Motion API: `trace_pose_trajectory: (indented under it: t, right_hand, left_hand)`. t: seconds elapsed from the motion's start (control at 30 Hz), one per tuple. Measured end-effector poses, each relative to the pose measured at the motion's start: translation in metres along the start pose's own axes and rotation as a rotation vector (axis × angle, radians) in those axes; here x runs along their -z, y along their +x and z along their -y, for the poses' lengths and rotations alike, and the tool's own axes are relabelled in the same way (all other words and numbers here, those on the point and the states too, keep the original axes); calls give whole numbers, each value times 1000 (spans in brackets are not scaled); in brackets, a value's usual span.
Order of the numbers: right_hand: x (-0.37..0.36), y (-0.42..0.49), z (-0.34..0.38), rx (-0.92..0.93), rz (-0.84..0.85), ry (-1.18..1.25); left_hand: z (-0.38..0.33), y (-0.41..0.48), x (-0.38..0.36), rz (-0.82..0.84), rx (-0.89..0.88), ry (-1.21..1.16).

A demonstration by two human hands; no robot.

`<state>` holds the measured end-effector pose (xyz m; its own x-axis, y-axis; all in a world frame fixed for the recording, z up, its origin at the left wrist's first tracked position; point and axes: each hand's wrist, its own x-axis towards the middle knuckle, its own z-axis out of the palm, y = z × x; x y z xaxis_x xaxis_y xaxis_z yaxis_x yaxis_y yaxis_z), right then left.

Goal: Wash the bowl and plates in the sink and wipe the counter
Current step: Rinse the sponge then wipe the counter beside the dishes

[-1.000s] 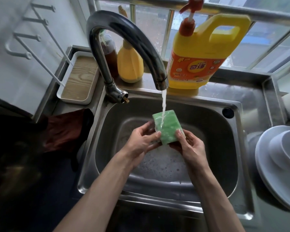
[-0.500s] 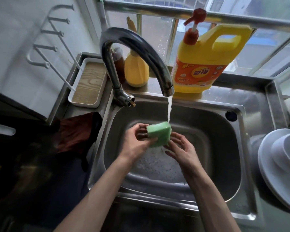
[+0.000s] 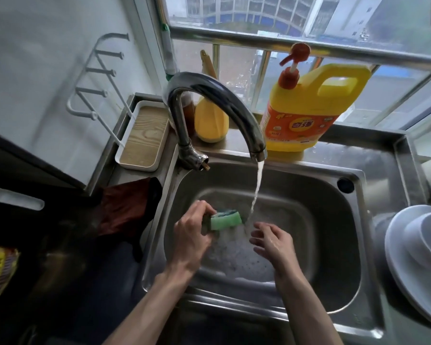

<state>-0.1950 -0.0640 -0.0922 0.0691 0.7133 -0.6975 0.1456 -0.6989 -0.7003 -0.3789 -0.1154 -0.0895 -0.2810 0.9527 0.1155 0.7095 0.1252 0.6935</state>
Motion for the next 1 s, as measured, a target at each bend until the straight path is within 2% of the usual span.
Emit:
trace_pose_trajectory:
  t: [0.13, 0.27, 0.3, 0.37, 0.43, 0.47, 0.5, 0.6, 0.77, 0.9, 1.0]
  right_hand:
    - [-15, -12, 13, -205, 190, 187]
    - [-25, -18, 9, -191, 238, 300]
    - [-27, -19, 8, -186, 235, 336]
    - [-33, -19, 2, -115, 213, 357]
    - [-38, -19, -3, -5, 228, 344]
    - [-41, -20, -5, 33, 252, 323]
    - [-42, -22, -5, 67, 286, 294]
    - [-41, -24, -2, 138, 344, 146]
    - [-32, -15, 7, 132, 238, 39]
    - [-30, -15, 7, 117, 219, 9]
    - [-30, -16, 6, 114, 211, -1]
  left_hand:
    - [1, 1, 2, 193, -168, 69]
    - [7, 3, 8, 244, -153, 50]
    - [8, 3, 10, 238, -55, 0]
    - [5, 3, 17, 265, 287, -207]
    - [5, 3, 19, 382, 546, -433]
    - [4, 3, 19, 433, 611, -480]
    - [6, 4, 17, 415, 657, -507]
    - [10, 11, 23, 249, 626, -442]
    - [5, 39, 66, 81, 507, -460]
    - [24, 64, 116, -202, 613, -551]
    - [49, 84, 140, -296, 695, -564]
